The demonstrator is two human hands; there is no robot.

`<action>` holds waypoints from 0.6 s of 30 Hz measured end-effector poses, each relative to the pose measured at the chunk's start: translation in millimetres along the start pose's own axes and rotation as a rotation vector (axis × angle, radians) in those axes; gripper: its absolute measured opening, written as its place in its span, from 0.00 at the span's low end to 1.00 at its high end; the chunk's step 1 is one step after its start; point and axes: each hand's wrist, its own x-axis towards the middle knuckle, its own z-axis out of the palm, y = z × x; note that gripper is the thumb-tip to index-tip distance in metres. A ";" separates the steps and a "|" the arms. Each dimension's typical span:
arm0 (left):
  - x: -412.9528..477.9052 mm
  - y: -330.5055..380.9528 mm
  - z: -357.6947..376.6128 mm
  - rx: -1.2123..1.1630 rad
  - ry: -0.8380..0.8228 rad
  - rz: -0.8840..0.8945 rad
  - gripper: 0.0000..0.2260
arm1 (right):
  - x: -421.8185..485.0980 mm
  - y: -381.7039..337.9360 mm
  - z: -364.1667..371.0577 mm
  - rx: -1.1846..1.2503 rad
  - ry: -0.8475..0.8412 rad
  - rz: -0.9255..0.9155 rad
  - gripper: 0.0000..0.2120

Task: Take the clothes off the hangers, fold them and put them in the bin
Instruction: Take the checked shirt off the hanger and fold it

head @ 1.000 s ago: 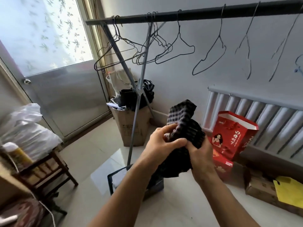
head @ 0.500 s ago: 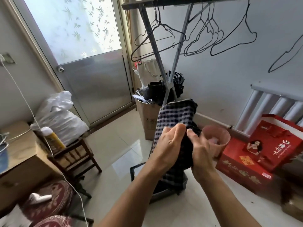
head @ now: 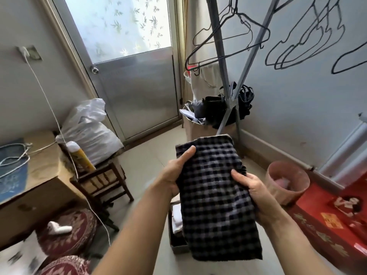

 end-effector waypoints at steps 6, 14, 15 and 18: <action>64.2 24.5 1.7 -0.021 0.284 0.153 0.22 | 64.5 -15.9 2.7 -0.076 -0.025 0.056 0.16; 118.7 -17.4 -23.6 0.262 0.129 0.213 0.14 | 169.1 -26.9 -20.2 -0.072 0.026 0.171 0.27; 127.2 -22.7 -24.5 0.305 0.174 0.247 0.15 | 178.4 -22.5 -24.5 -0.118 0.025 0.210 0.26; 153.0 -46.6 -33.2 0.377 0.220 0.196 0.24 | 205.6 1.2 -46.1 -0.206 0.124 0.289 0.26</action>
